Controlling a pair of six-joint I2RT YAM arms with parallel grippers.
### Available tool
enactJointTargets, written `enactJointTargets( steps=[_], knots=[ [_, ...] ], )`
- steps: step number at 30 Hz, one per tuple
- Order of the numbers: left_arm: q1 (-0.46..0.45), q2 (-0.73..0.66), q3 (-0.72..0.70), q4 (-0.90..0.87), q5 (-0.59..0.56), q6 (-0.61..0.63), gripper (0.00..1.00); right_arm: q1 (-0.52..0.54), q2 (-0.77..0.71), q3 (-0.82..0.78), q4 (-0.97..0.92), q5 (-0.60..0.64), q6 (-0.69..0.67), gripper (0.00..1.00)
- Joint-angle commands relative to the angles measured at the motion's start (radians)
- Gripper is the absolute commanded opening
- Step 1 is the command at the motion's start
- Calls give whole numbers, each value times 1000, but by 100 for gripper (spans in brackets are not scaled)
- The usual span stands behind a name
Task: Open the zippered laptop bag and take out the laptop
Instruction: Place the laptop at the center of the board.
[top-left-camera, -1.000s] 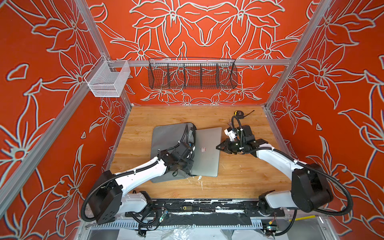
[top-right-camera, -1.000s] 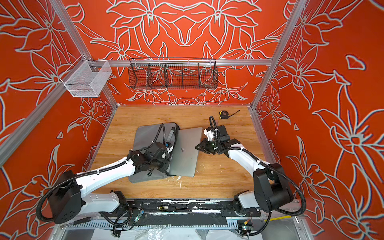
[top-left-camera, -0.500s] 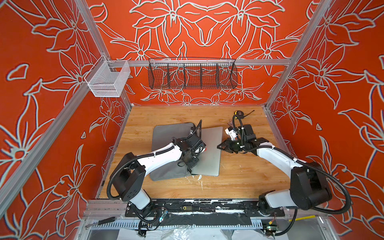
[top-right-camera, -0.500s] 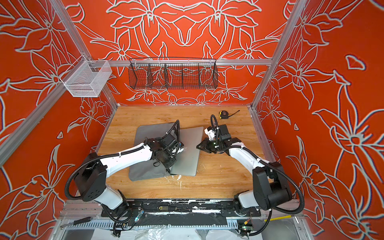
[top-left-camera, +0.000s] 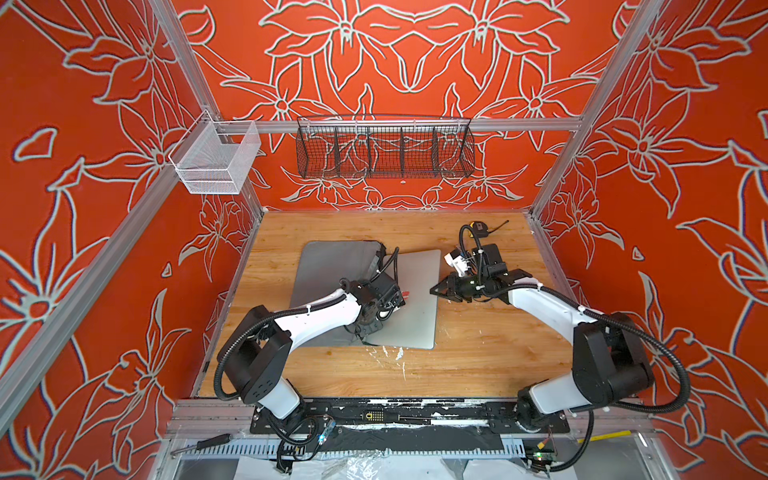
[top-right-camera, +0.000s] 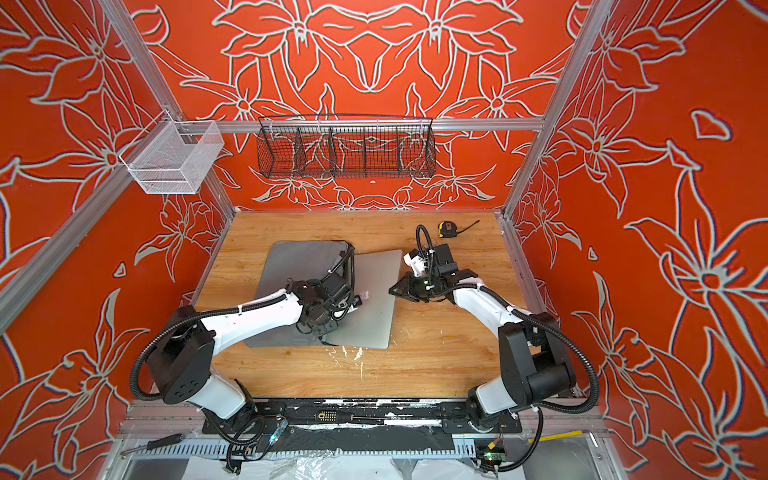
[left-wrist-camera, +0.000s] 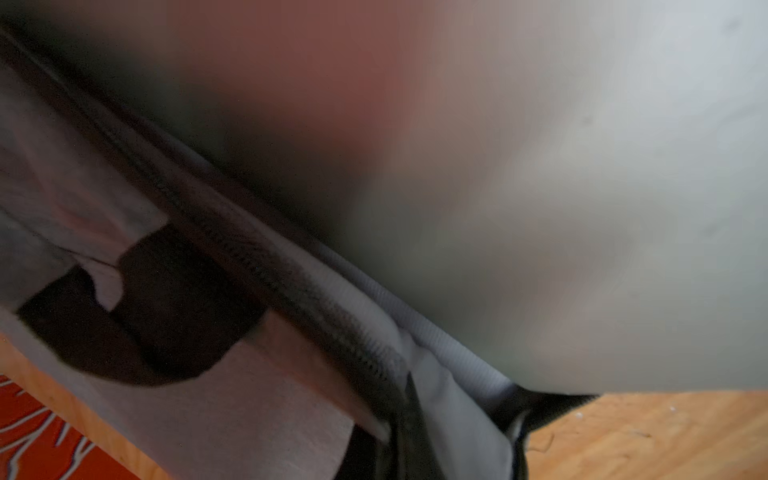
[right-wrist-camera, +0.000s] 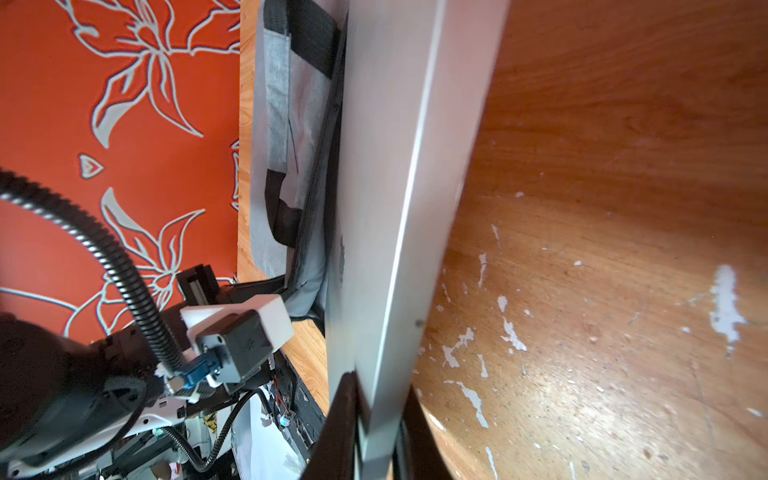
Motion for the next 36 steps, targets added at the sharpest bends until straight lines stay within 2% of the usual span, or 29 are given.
enactJointTargets(
  steps=[1, 4, 6, 10, 12, 14, 18, 23, 29, 36],
  knots=[
    [25, -77, -81, 15, -130, 152, 0, 12, -4, 42, -25, 10, -103, 0],
    [25, -156, -167, 96, -169, 170, 0, 12, -5, 59, -76, 1, -138, 0],
    [25, -198, -201, 129, -171, 182, 20, 12, 2, 70, -110, -10, -161, 0],
    [25, -231, -226, 155, -183, 179, 50, 12, 12, 78, -166, -10, -195, 0],
    [25, -233, -216, 152, -182, 161, 62, 12, 16, 85, -189, -11, -204, 0],
    [24, -235, -195, 133, -166, 138, 68, 12, 20, 106, -234, -6, -229, 0],
    [24, -269, -165, 100, -112, 98, 72, 12, 48, 170, -356, 18, -299, 0],
    [18, -379, -170, 100, -29, 57, 75, 12, 155, 296, -514, 21, -410, 0],
    [7, -484, -161, 75, 68, -8, 78, 13, 287, 424, -561, 118, -503, 0],
    [-35, -510, -155, 57, 149, -113, 74, 13, 505, 642, -607, 219, -540, 0]
  ],
)
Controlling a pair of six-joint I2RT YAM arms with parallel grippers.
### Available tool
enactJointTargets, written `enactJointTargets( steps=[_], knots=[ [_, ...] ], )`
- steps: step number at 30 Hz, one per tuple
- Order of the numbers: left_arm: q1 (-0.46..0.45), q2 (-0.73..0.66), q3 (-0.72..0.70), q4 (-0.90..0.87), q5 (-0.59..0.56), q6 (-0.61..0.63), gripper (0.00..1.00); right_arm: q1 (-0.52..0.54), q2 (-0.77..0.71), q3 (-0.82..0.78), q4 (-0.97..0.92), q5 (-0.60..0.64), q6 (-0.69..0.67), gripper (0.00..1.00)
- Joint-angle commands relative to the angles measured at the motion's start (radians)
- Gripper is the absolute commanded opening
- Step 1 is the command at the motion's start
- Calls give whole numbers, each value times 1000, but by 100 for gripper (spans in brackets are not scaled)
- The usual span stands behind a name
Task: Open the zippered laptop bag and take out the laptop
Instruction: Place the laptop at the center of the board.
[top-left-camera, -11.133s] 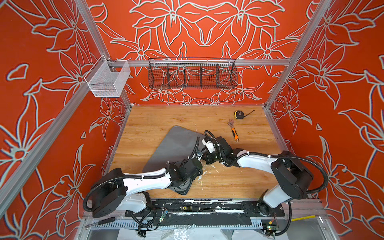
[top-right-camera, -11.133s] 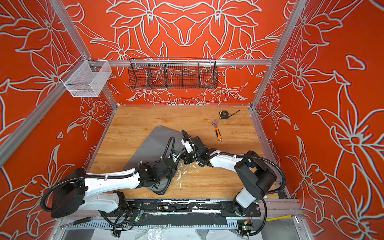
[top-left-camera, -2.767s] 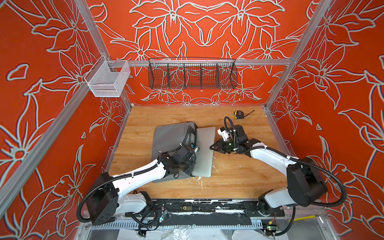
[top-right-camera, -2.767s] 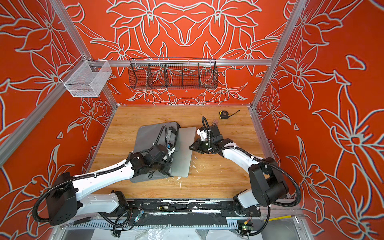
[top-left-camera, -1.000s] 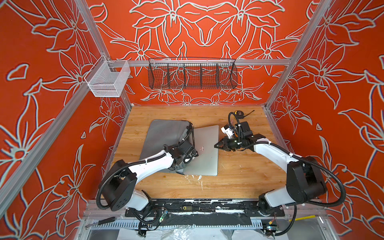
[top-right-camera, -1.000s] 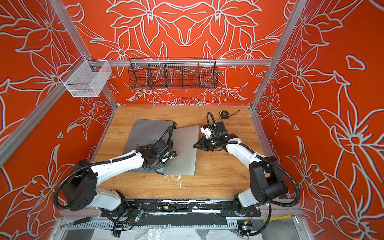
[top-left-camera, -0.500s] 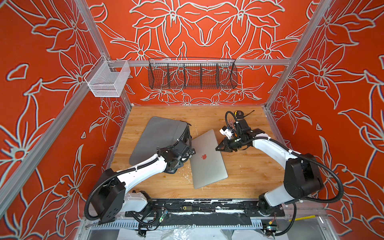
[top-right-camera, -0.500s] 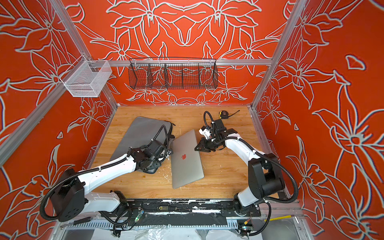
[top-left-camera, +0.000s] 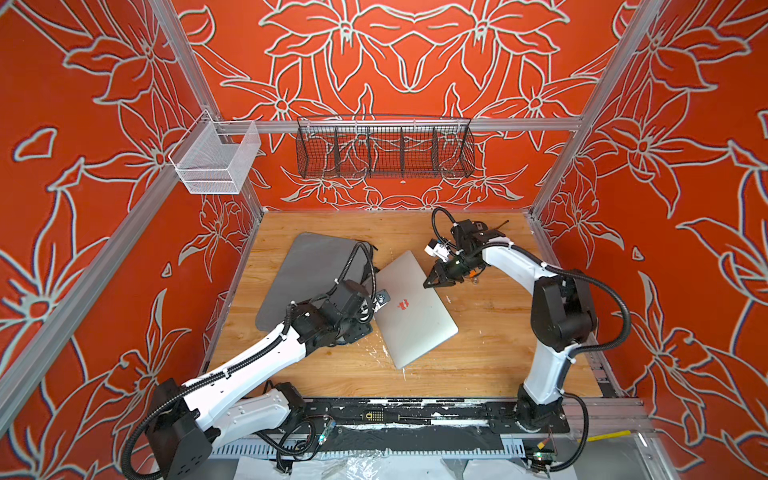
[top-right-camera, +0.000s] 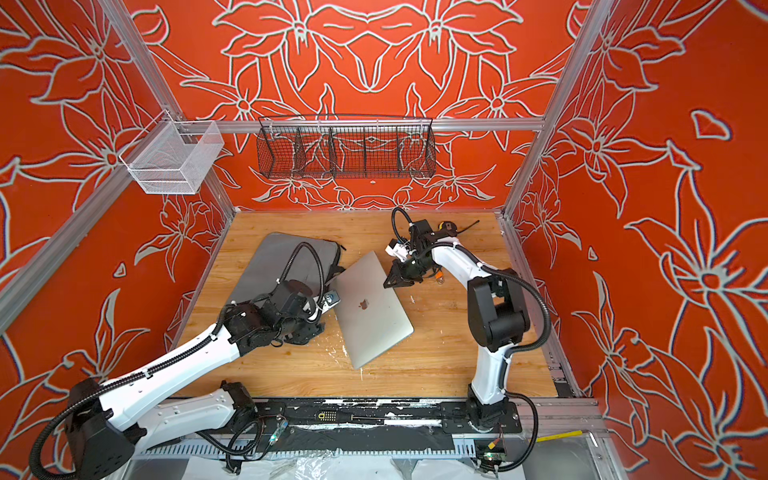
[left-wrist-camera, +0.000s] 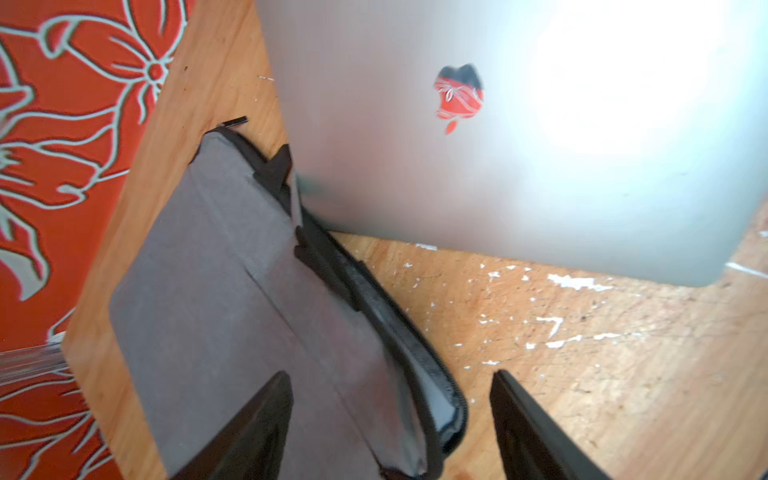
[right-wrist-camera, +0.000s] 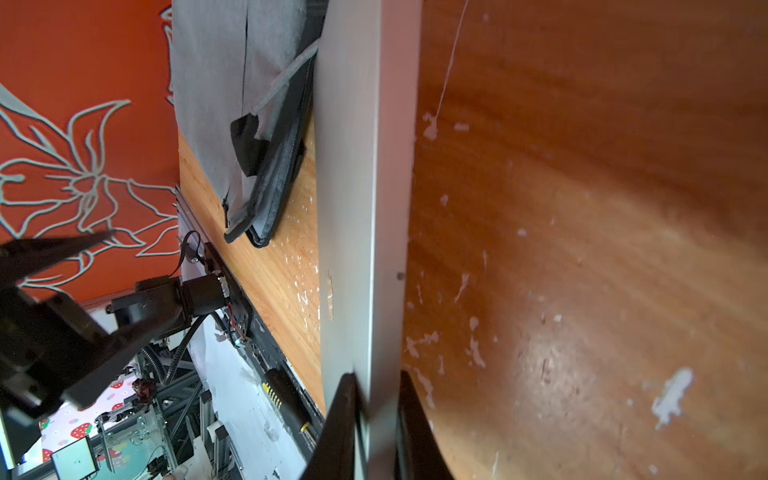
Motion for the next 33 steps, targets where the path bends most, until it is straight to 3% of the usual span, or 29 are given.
enactJointTargets(
  steps=[1, 5, 12, 20, 26, 33],
  knots=[
    [-27, -2, 13, -35, 61, -68, 74, 7, 94, 87, -41, 197, -80, 0],
    [-39, 23, 14, -28, 42, -109, 73, 7, 131, 128, -33, 213, -72, 0],
    [-39, 128, 52, -2, 0, -314, 67, 1, 96, 51, 45, 278, -49, 0],
    [-37, 217, 44, 76, 23, -465, 63, -32, -17, -136, 212, 313, 37, 0],
    [-16, 223, 60, 76, 30, -512, 63, -61, -127, -307, 384, 332, 159, 0],
    [49, 198, 46, 108, 128, -589, 62, -62, -190, -456, 565, 367, 333, 0]
  ],
)
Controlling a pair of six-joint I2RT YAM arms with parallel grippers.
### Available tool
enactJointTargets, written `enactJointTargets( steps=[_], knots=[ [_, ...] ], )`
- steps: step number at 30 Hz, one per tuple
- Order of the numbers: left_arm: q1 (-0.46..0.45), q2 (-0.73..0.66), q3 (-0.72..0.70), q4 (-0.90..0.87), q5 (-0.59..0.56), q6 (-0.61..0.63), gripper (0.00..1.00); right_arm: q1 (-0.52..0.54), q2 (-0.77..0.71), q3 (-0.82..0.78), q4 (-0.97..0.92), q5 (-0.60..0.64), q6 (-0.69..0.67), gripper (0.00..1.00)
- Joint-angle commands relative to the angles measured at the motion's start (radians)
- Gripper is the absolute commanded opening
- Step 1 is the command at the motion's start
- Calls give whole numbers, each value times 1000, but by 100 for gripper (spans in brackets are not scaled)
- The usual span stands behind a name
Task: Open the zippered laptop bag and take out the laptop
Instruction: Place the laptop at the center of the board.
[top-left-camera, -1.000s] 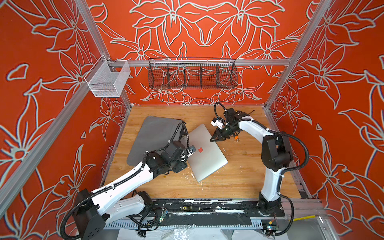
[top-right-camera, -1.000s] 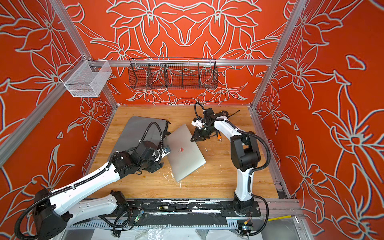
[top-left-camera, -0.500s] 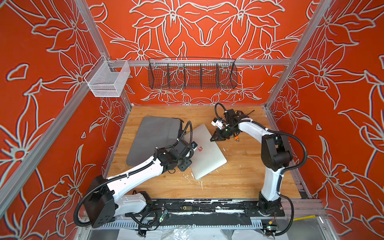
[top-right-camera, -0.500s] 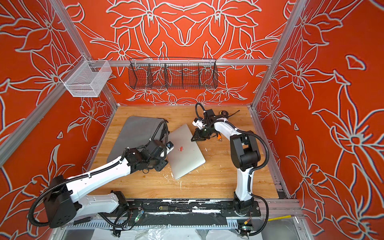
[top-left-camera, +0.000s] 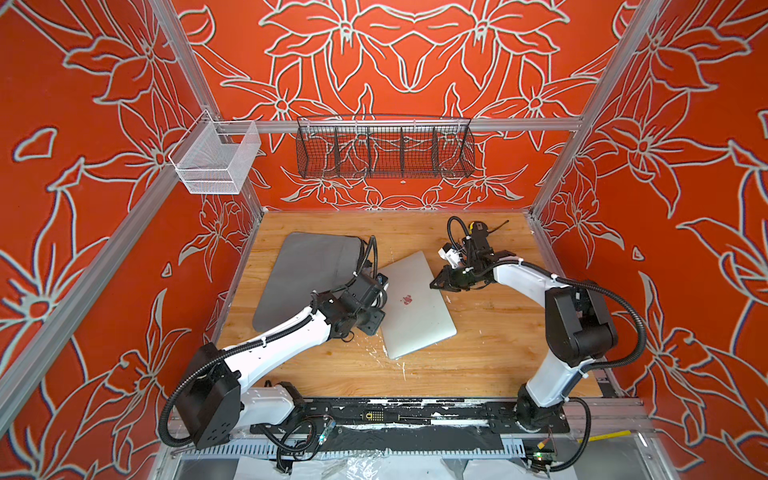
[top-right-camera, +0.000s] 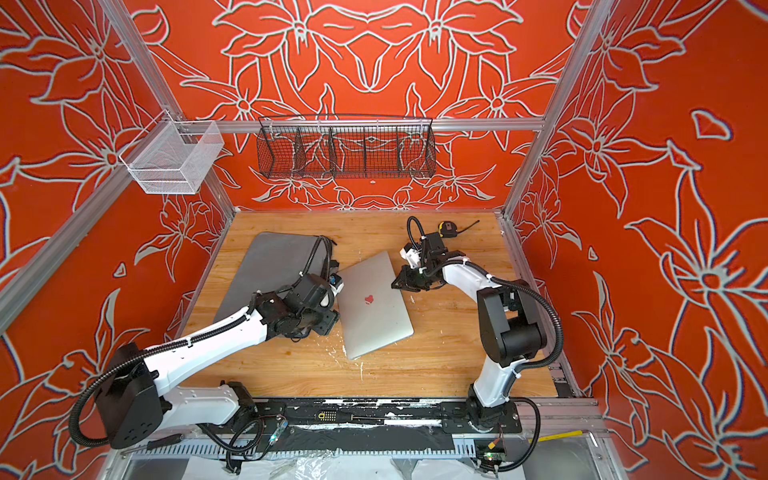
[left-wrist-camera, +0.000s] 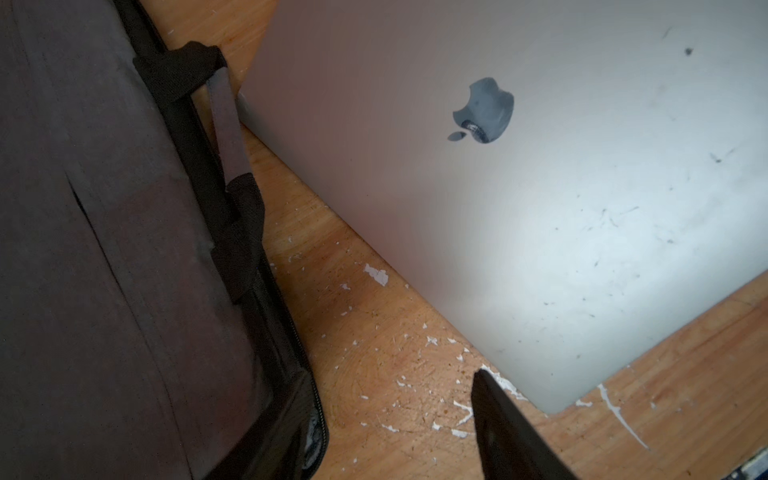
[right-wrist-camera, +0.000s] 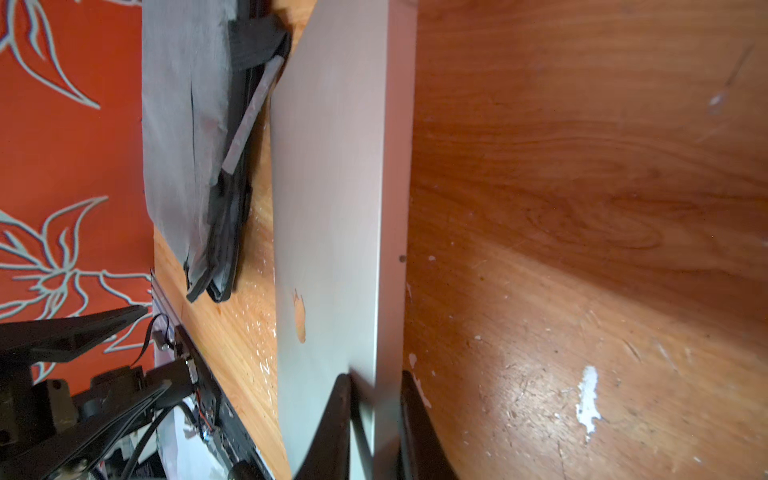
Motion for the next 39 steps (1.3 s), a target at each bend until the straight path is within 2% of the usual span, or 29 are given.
enactJointTargets(
  steps=[1, 8, 15, 21, 28, 39],
  knots=[
    [20, -28, -3, 32, 66, -59, 61, -14, -13, -92, 138, 269, 105, 0],
    [52, -43, -13, 44, 115, -86, 60, -14, -26, -178, 338, 279, 263, 0],
    [74, -64, -16, 38, 123, -82, 60, -23, 25, -126, 359, 280, 291, 0],
    [98, -57, -17, 39, 137, -76, 60, -35, 99, -46, 299, 244, 260, 0],
    [121, -43, -17, 48, 155, -67, 60, -76, 136, -56, 301, 239, 250, 0],
    [140, -1, -7, 56, 151, -43, 60, -110, 238, 18, 191, 212, 166, 0]
  ],
)
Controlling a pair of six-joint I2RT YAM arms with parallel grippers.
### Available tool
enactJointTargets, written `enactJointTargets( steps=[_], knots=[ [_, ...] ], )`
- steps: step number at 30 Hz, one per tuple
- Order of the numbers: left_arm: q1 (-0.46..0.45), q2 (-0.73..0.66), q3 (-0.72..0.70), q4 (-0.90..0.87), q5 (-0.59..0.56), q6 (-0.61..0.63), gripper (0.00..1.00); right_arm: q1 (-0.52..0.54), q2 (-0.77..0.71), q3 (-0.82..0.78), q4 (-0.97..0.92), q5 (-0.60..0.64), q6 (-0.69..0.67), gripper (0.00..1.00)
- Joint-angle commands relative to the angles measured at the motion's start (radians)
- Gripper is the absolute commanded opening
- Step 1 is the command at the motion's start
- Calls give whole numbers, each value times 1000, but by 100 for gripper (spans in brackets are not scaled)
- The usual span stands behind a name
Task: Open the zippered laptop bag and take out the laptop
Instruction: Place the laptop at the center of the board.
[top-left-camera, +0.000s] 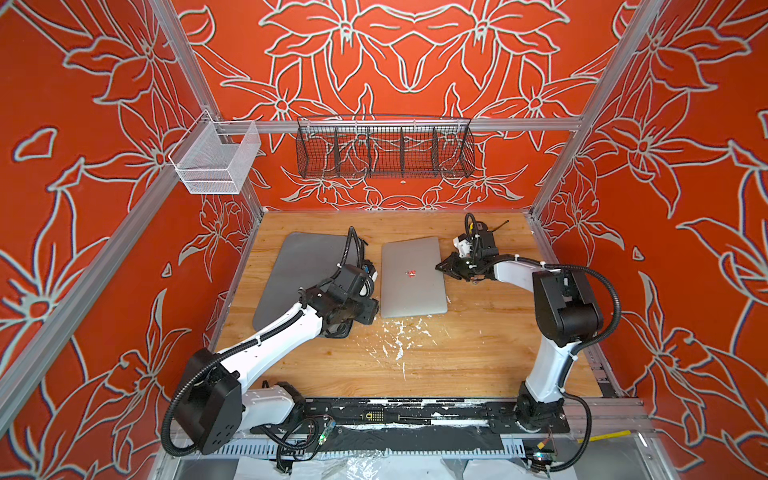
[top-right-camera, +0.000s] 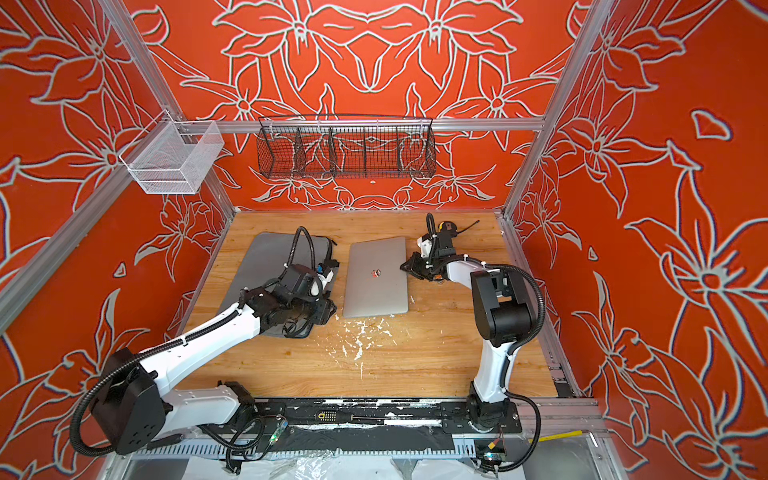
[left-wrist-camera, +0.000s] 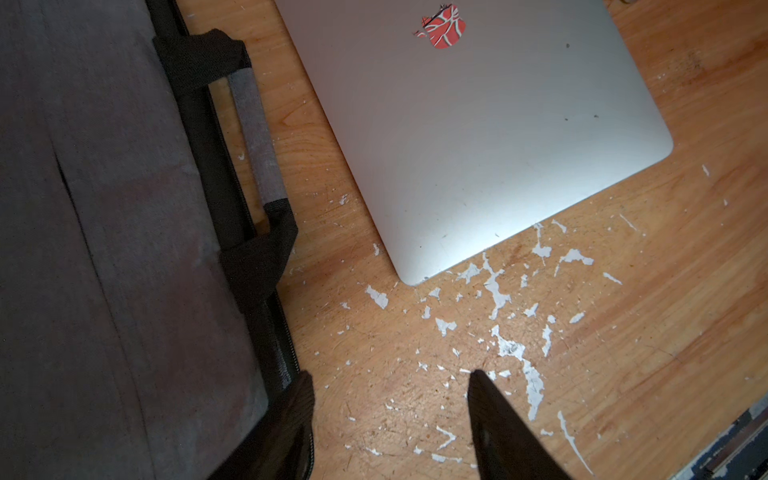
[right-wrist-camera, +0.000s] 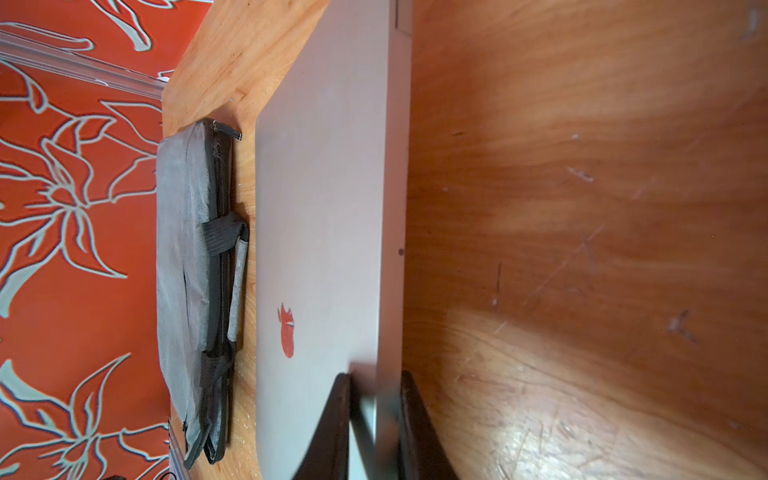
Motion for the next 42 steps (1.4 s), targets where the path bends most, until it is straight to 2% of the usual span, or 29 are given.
enactJointTargets(
  steps=[1, 6, 17, 22, 34, 42],
  knots=[
    [10, 9, 3, 4, 2, 16, 60, -7, 73, -5, -154, 169, -73, 0],
    [15, 0, 0, -4, -5, 27, 60, -8, 96, 0, -186, 199, -101, 0],
    [26, -55, -32, -6, -35, 36, 61, -7, 123, 18, -211, 211, -117, 16],
    [28, -69, -37, -6, -38, 36, 61, -7, 103, 25, -238, 230, -117, 20],
    [37, -90, 7, -44, -57, 48, 65, -4, -109, 69, -395, 299, -188, 21],
    [87, -111, 84, -126, -101, 56, 67, 20, -306, 96, -505, 340, -236, 22]
  ],
)
